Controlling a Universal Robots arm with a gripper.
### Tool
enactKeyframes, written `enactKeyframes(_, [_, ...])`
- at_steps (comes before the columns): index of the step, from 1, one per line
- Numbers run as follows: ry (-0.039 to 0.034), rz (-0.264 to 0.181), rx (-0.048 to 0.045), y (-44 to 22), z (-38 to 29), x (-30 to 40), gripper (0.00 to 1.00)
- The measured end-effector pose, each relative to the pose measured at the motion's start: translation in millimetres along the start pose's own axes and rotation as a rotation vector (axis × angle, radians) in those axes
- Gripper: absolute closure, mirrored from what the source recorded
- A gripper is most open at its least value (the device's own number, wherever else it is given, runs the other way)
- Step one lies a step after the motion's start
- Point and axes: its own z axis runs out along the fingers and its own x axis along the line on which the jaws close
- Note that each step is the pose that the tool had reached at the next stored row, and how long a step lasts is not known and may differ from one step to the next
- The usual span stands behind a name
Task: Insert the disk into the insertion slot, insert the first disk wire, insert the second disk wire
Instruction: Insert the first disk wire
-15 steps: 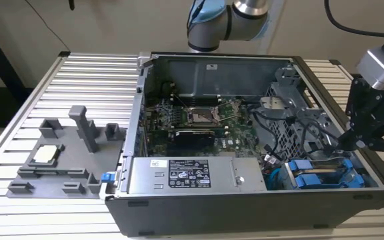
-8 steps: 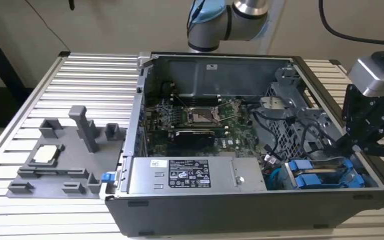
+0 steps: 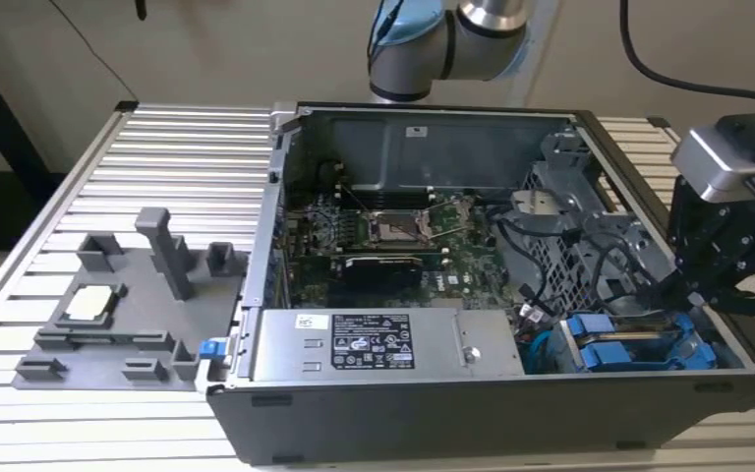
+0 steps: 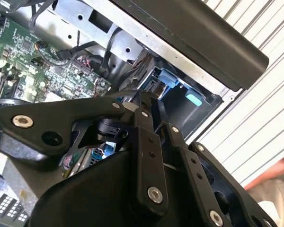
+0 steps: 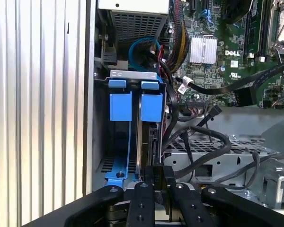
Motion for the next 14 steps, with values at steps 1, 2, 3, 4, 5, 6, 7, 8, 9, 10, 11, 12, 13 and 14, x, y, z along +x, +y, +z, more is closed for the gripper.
enactKeyframes(1, [0.0002,0.000,0.0000,0.0,0.1,0.0,0.81])
enactKeyframes(2, [0.0005,0.000,0.0006,0.1,0.5,-0.1,0.81])
enactKeyframes(3, [0.0015,0.000,0.0042,0.4,1.4,-0.6,0.81])
enactKeyframes(4, [0.0027,-0.001,0.0102,0.7,2.4,-1.3,0.81])
enactKeyframes(5, [0.0033,-0.001,0.0156,1.0,3.5,-2.0,0.81])
enactKeyframes(6, [0.0035,-0.002,0.0208,1.6,4.7,-2.5,0.81])
enactKeyframes(7, [0.0039,-0.002,0.0251,2.5,6.0,-2.8,0.81])
enactKeyframes(8, [0.0053,-0.002,0.0276,4.3,7.3,-2.8,0.81])
enactKeyframes(9, [0.0092,-0.002,0.0288,6.1,8.4,-2.9,0.81])
enactKeyframes(10, [0.0121,-0.003,0.0299,7.6,9.5,-3.0,0.81])
enactKeyframes(11, [0.0152,-0.003,0.0318,8.7,10.6,-3.2,0.81])
enactKeyframes(12, [0.0178,-0.003,0.0351,9.1,11.7,-3.3,0.81])
enactKeyframes(13, [0.0206,-0.004,0.0392,9.3,12.7,-3.4,0.81])
enactKeyframes(14, [0.0242,-0.004,0.0419,9.3,13.6,-3.4,0.81])
